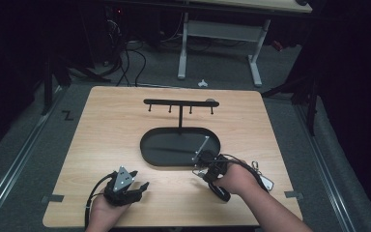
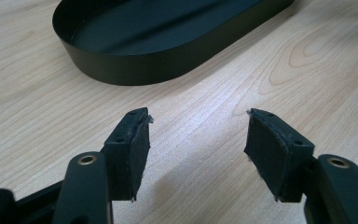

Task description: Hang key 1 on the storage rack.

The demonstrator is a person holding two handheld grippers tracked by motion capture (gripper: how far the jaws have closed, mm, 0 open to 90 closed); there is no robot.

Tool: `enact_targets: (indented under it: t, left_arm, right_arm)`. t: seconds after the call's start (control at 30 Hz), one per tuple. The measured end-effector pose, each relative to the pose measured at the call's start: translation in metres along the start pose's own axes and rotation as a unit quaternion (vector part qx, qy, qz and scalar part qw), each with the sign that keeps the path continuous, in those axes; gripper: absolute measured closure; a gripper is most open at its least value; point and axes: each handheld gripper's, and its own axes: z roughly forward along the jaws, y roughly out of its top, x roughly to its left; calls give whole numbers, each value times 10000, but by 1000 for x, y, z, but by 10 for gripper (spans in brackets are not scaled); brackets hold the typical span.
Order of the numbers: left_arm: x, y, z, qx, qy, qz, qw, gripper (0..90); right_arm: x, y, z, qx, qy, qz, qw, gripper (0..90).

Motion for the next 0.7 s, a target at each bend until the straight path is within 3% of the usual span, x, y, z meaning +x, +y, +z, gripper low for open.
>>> enact_targets:
  t: [0.23,0.7]
  left_arm:
    - [0,0,0,1,4,21,10000,400]
    - [0,0,-1,-7,8,35,10000,401]
  right_arm:
    - [-10,-20,-28,-337,-55,179,9993,803]
    - [-19,-35,-50,-556,-188,360,9976,804]
